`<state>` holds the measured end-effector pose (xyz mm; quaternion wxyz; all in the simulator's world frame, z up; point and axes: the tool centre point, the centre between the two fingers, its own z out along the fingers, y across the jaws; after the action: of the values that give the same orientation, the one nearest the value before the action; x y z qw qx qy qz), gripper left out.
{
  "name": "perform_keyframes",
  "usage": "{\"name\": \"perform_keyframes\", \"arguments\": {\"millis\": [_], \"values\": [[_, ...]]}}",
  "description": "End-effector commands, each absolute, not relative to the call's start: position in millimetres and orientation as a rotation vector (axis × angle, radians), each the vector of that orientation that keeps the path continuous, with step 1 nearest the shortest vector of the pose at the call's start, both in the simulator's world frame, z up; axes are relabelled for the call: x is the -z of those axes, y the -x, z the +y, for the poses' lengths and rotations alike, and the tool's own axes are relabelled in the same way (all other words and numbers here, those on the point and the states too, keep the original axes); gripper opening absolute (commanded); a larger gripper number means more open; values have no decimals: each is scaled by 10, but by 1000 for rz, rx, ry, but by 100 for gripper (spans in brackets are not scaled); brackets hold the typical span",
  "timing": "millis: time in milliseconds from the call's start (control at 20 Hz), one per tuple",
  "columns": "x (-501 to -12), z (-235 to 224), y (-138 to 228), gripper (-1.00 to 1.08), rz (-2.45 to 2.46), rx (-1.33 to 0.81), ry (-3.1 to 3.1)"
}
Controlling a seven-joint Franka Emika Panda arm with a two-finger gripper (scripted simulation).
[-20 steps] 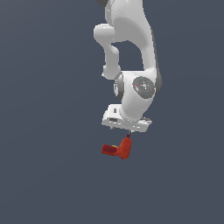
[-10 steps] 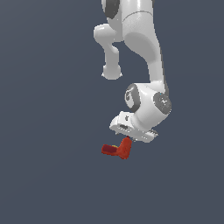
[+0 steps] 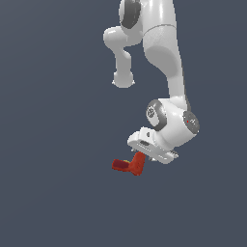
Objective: Pick up the object and move it to a goal position.
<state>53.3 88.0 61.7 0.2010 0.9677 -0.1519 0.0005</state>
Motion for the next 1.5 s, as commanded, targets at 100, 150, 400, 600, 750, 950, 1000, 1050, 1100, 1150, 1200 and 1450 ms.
{"name": "perform_keyframes", "arguments": {"millis": [100, 150, 400, 600, 750, 950, 1000, 1050, 1100, 1150, 1200, 1450], "values": [[-578, 913, -557, 108, -443, -20, -2680], [-574, 916, -559, 108, -445, -21, -2678], [-554, 913, -555, 108, -443, -20, -2679], [-412, 847, -547, 108, -445, -21, -2677], [-316, 804, -539, 108, -445, -22, -2677], [-297, 796, -537, -100, -445, -22, -2677], [-297, 796, -537, -100, -445, -22, -2677], [-297, 796, -537, -100, -445, -22, -2677], [-297, 796, -537, -100, -445, -22, -2677], [-297, 796, -537, -100, -445, -22, -2677], [-297, 796, -537, -100, -445, -22, -2677], [-316, 810, -539, -100, -445, -24, -2678]]}}
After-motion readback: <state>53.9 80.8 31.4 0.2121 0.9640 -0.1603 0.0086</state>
